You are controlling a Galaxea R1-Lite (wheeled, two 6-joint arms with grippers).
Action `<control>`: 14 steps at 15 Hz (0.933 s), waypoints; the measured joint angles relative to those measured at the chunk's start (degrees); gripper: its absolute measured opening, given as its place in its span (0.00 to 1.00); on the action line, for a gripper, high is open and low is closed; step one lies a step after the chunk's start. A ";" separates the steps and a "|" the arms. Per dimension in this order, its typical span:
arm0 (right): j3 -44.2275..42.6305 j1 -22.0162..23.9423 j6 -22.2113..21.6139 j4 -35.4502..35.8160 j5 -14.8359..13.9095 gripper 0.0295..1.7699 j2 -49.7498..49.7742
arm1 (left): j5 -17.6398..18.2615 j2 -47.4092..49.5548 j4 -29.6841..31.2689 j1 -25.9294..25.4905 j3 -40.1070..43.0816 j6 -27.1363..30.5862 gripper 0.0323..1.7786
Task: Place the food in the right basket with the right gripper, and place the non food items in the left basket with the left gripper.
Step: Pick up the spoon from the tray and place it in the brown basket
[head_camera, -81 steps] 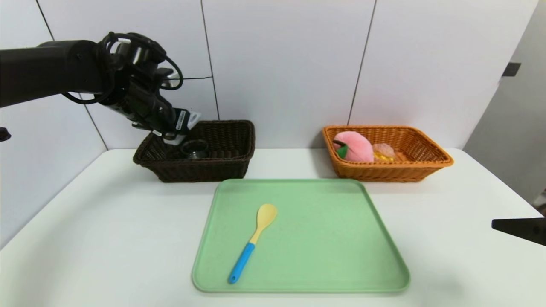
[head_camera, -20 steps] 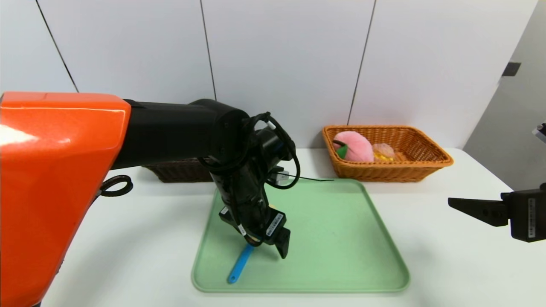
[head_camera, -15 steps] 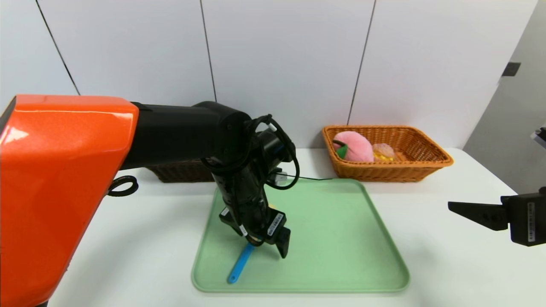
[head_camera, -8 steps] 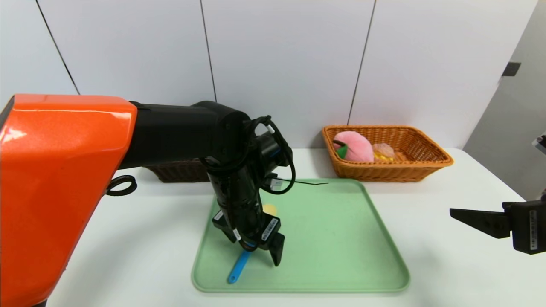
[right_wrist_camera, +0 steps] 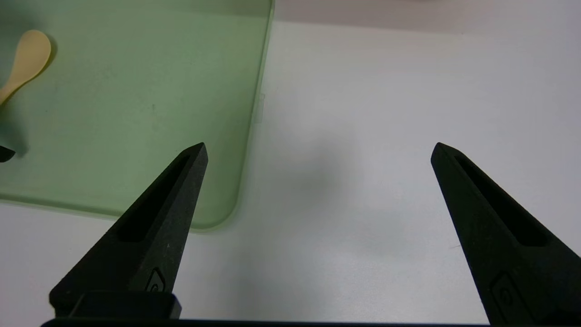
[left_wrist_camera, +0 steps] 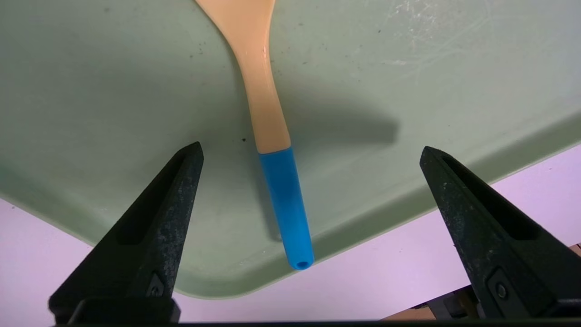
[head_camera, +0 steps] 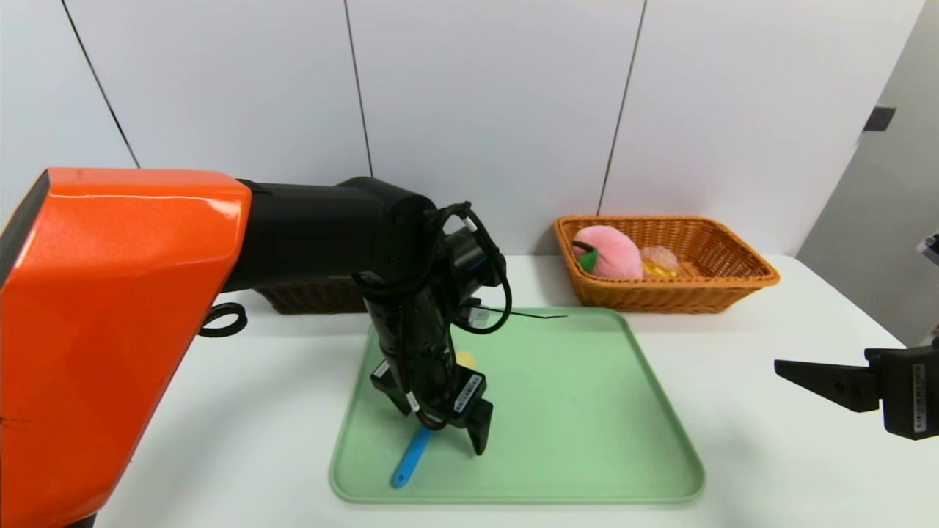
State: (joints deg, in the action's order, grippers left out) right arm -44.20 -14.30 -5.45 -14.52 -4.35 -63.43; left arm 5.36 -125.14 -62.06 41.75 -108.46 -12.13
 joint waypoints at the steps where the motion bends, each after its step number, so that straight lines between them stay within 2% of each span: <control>1: 0.00 0.00 0.00 0.00 0.00 0.96 -0.05 | -0.13 -0.26 0.00 0.00 -0.02 0.17 0.95; 8: 0.00 0.00 0.02 0.00 0.83 0.96 -0.38 | -1.97 -1.35 -0.09 0.09 -0.69 0.89 0.95; 11: 0.00 0.00 0.00 0.00 0.89 0.96 -0.40 | -4.88 -1.82 -0.04 0.09 -0.78 1.39 0.95; 14: 0.02 0.00 -0.02 -0.02 0.85 0.96 -0.43 | -5.12 -2.01 -0.06 0.15 -0.78 1.41 0.95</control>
State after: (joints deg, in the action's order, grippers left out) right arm -44.18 -14.30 -5.47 -14.54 -3.50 -63.85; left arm 0.24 -127.15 -62.12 41.90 -109.24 -10.72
